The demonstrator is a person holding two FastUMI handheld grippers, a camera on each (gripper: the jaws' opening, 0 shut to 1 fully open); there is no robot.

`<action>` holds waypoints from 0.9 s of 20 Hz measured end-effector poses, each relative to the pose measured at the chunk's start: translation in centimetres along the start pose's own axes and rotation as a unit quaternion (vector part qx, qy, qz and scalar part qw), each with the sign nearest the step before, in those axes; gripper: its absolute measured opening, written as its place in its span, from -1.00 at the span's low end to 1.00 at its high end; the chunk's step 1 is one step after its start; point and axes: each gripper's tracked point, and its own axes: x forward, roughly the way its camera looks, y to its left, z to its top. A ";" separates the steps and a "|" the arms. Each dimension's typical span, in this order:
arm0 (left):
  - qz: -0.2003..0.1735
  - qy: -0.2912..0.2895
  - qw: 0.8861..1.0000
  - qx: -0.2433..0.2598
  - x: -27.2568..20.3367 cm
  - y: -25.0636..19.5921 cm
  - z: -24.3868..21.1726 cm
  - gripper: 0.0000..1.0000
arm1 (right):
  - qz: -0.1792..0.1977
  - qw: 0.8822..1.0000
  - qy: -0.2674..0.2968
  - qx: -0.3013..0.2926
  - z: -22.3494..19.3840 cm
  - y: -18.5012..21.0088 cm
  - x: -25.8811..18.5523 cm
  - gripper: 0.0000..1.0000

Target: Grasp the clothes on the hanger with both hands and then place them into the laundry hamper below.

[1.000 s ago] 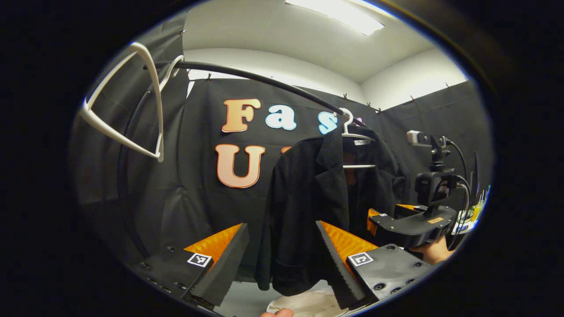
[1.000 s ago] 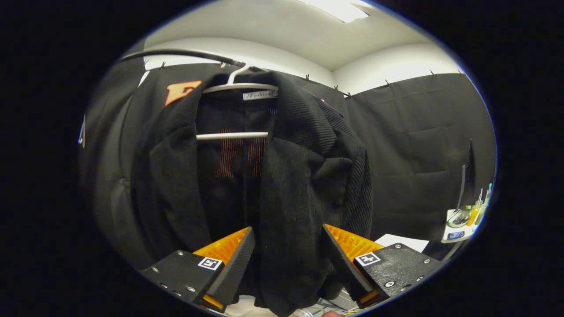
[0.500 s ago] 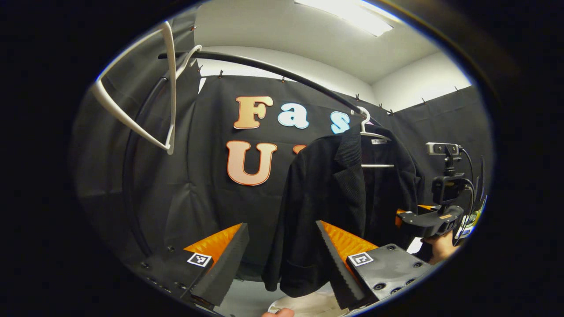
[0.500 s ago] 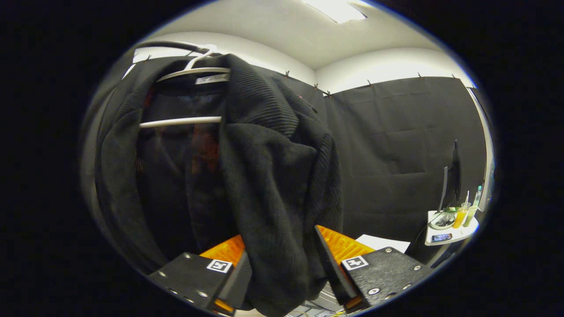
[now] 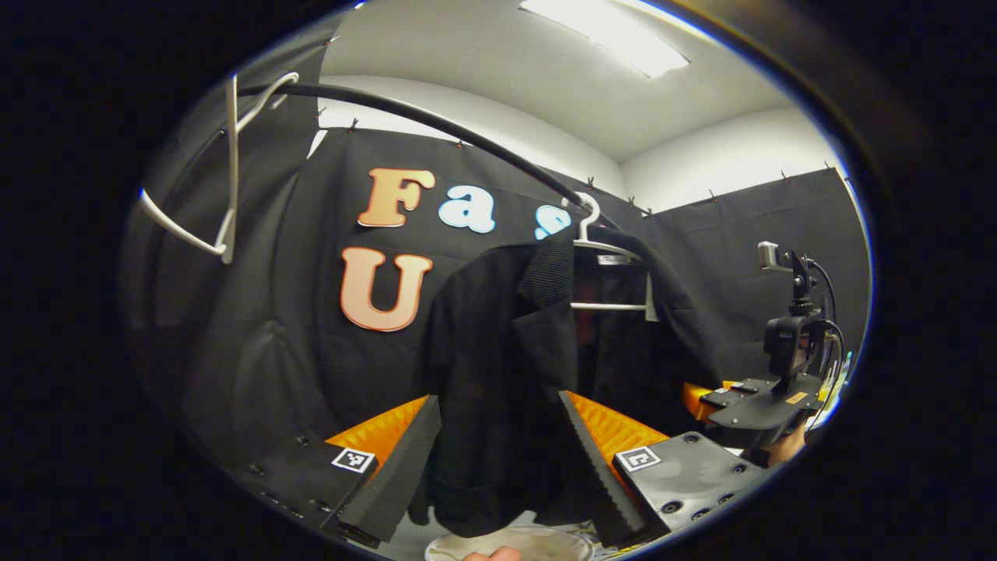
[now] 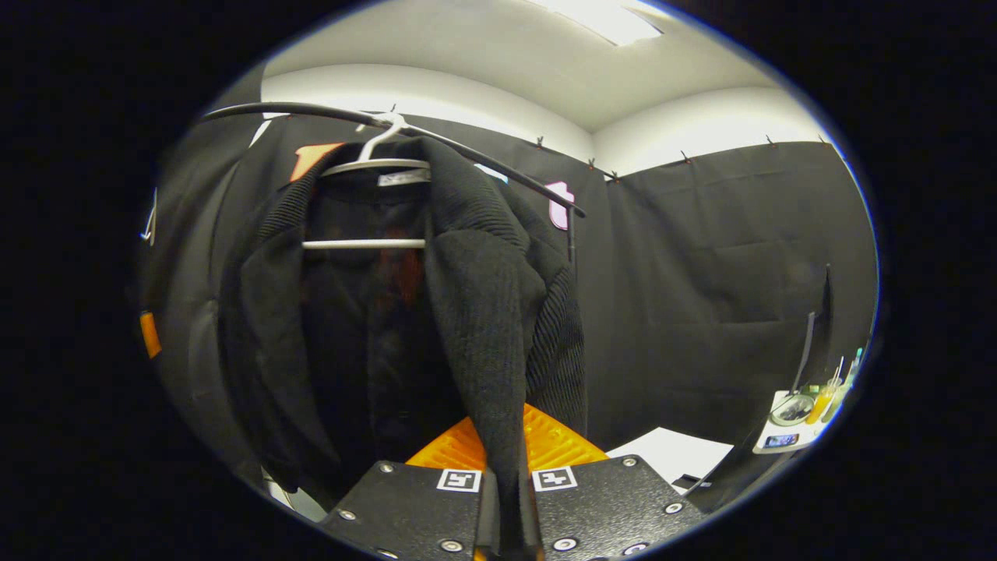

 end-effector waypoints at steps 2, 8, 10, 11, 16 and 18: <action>-0.028 -0.003 1.000 -0.009 1.9 -2.8 -0.5 0.93 | 0.020 1.000 -0.004 0.008 1.4 0.5 -1.3 -0.98; 0.019 -0.007 0.999 0.044 8.3 -2.8 -5.2 1.00 | 0.046 0.998 -0.008 0.050 3.3 -0.6 -3.7 -0.86; 0.045 -0.008 0.997 0.060 10.2 -3.3 -6.4 0.94 | 0.053 0.997 -0.010 0.053 3.5 -0.6 -3.5 -0.85; 0.045 -0.010 0.997 0.060 11.2 -4.0 -6.8 1.00 | 0.056 0.997 -0.009 0.053 3.5 -0.7 -3.4 -0.86; 0.106 -0.002 0.992 0.062 13.2 -3.0 -9.2 0.98 | 0.065 0.997 -0.007 0.050 3.1 -0.5 -3.1 -0.85; 0.151 -0.015 0.985 0.078 13.6 -0.1 -8.6 0.93 | 0.065 0.996 -0.007 0.052 3.0 -0.6 -2.9 -0.85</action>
